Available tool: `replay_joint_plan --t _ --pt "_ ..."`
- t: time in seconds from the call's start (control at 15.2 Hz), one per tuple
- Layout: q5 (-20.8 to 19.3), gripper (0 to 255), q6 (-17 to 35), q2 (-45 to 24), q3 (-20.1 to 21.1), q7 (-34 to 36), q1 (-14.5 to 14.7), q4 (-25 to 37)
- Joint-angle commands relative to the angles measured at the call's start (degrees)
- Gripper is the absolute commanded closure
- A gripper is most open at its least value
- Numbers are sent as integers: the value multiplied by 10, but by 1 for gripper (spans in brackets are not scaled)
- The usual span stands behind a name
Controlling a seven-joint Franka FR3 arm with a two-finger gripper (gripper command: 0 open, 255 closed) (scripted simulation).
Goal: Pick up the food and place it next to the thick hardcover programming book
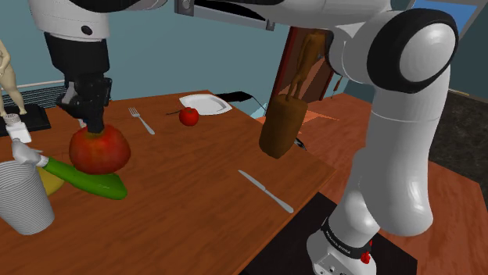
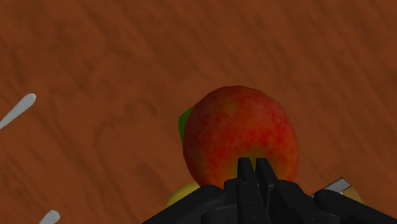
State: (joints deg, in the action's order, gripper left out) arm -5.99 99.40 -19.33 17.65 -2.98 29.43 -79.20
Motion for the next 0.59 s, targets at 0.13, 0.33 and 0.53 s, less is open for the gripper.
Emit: replay_joint_plan --t 0.13,0.33,0.53 --pt "-14 255 -5 -28 13 51 40 31" --pt "-27 255 -12 -56 20 87 72 63" --pt "-40 255 -23 -90 25 122 107 106"
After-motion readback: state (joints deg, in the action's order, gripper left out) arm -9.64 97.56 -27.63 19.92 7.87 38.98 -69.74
